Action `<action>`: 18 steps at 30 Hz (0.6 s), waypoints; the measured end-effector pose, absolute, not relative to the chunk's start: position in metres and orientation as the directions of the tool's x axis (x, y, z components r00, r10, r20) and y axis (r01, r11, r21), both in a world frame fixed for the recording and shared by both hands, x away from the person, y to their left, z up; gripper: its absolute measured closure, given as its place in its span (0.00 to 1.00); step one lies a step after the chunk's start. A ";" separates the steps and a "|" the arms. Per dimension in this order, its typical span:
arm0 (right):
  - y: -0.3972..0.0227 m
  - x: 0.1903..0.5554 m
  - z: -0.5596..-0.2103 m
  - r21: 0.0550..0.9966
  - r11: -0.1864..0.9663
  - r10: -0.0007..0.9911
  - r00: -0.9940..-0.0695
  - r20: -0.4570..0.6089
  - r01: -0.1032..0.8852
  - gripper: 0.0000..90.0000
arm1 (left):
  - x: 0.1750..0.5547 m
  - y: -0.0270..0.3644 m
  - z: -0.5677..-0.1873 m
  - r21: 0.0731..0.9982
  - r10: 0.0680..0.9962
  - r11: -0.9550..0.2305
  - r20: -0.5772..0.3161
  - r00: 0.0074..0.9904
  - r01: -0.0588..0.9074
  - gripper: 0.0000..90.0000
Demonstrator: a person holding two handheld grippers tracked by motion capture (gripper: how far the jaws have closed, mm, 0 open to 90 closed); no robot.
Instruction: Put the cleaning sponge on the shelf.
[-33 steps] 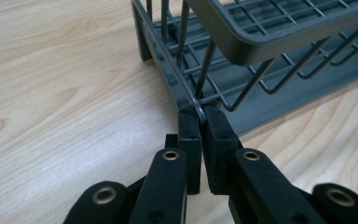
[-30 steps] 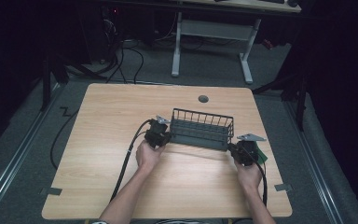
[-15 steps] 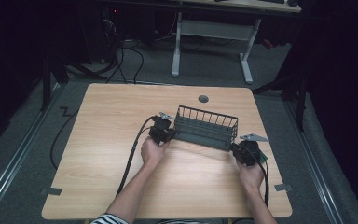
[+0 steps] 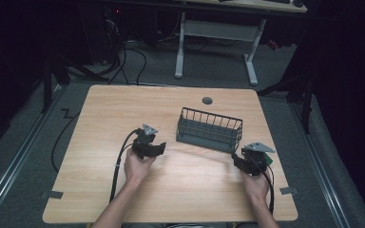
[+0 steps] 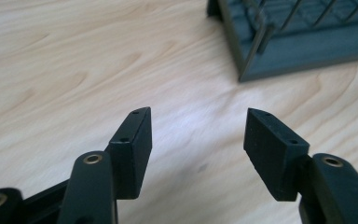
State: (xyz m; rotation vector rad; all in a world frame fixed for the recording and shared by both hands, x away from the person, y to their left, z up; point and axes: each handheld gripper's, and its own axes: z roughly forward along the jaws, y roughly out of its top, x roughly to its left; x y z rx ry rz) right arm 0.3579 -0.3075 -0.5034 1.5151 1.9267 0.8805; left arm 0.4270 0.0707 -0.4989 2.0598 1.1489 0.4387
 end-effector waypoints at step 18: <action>-0.339 0.328 -0.504 0.794 0.151 0.969 -0.247 -0.001 0.589 0.42 | 0.380 0.150 -0.532 0.720 0.907 -0.286 -0.010 0.422 0.632 0.41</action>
